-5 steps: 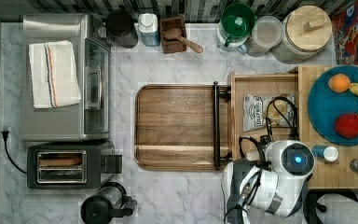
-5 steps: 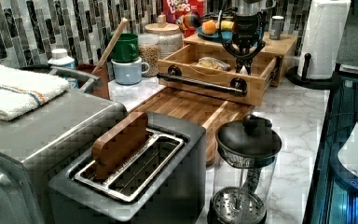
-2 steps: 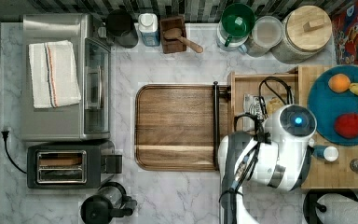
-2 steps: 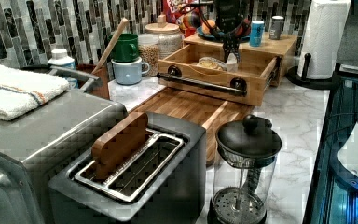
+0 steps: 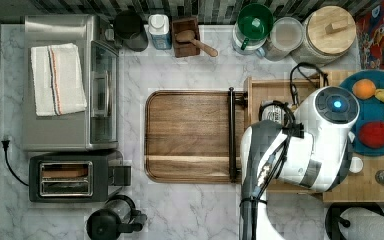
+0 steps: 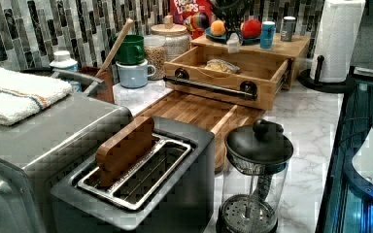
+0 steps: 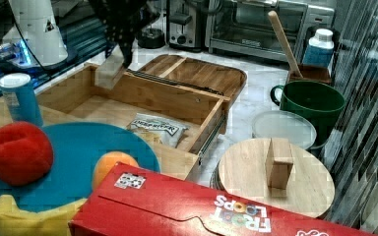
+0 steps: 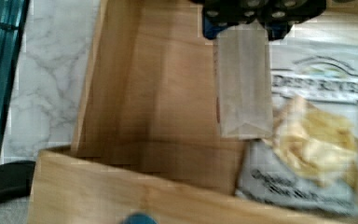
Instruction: Pick up the butter.
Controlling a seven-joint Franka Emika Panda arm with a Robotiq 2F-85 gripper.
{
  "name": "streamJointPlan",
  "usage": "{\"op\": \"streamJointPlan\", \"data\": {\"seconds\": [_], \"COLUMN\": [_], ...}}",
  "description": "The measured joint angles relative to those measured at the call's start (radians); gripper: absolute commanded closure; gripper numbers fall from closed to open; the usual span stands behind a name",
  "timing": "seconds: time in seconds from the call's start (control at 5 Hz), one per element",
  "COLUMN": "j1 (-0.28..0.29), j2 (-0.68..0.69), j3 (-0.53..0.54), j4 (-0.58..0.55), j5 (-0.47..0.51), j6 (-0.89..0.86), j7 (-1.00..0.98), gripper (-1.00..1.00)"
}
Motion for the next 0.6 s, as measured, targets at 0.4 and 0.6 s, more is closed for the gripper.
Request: {"op": "streamJointPlan", "data": {"seconds": [0.4,0.6], "j1": [0.018,0.068], "j2": [-0.035,-0.041], "j3": [0.062,0.090], "j4": [0.045,0.047], "j5": [-0.021,-0.021], "j6": [0.028,0.006], "j7": [0.258,0.359], "gripper": [1.00,1.00]}}
